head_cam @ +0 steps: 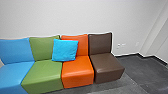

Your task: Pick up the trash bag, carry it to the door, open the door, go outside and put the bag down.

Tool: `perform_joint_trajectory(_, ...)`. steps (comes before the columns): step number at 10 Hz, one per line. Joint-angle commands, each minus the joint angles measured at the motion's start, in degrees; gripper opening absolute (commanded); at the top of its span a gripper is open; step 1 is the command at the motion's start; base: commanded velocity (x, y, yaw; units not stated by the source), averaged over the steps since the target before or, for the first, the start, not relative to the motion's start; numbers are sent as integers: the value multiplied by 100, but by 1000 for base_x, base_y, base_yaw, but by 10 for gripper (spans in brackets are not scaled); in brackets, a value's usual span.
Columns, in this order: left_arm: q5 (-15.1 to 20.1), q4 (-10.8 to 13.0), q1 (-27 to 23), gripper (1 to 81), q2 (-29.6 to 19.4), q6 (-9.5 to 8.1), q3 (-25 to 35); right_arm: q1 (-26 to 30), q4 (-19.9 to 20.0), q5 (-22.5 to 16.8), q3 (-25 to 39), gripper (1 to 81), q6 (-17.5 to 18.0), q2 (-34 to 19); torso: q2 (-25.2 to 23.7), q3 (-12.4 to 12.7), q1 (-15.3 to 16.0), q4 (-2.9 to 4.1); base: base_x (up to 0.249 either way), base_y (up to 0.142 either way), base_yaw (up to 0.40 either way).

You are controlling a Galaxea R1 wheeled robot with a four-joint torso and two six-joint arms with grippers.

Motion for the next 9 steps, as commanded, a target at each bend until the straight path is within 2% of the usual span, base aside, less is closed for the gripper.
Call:
perform_joint_trajectory(1, 334, -132, -718, 811, 27, -41, -186, 81, -49, -337, 175, 811, -27, -391, -564, 0, 363, 0, 0, 0, 0)
perform_joint_trajectory(2, 334, -123, -718, 811, 227, -41, -482, 81, -49, -320, 201, 811, -36, -418, -776, -344, 496, 0, 0, 0, 0)
perform_joint_trajectory(3, 360, -132, -718, 811, 422, -41, -808, 72, -40, -258, 271, 811, -45, -505, -951, -567, 605, 0, 0, 0, 0)
perform_joint_trajectory(4, 395, -132, -718, 811, 493, -33, -880, 45, -58, -249, 333, 811, -45, -567, -1110, -664, 706, 0, 0, 0, 0)
perform_joint_trajectory(6, 431, -132, -718, 811, 537, -41, -836, 72, -58, 5, 289, 811, -9, -594, -1447, -980, 916, 0, 0, 0, 0)
perform_joint_trajectory(7, 440, -141, -709, 811, 537, -41, -767, 176, -58, 171, 237, 811, 17, -663, -1694, -675, 1073, 0, 0, 0, 0)
perform_joint_trajectory(8, 440, -132, -701, 811, 537, -41, -669, 412, -31, 287, 192, 811, 35, -752, -1847, -822, 1174, 0, 0, 0, 0)
perform_joint_trajectory(9, 431, -132, -701, 811, 529, -41, -520, 755, -40, 304, 210, 811, 34, -796, -2004, -867, 1279, 0, 0, 0, 0)
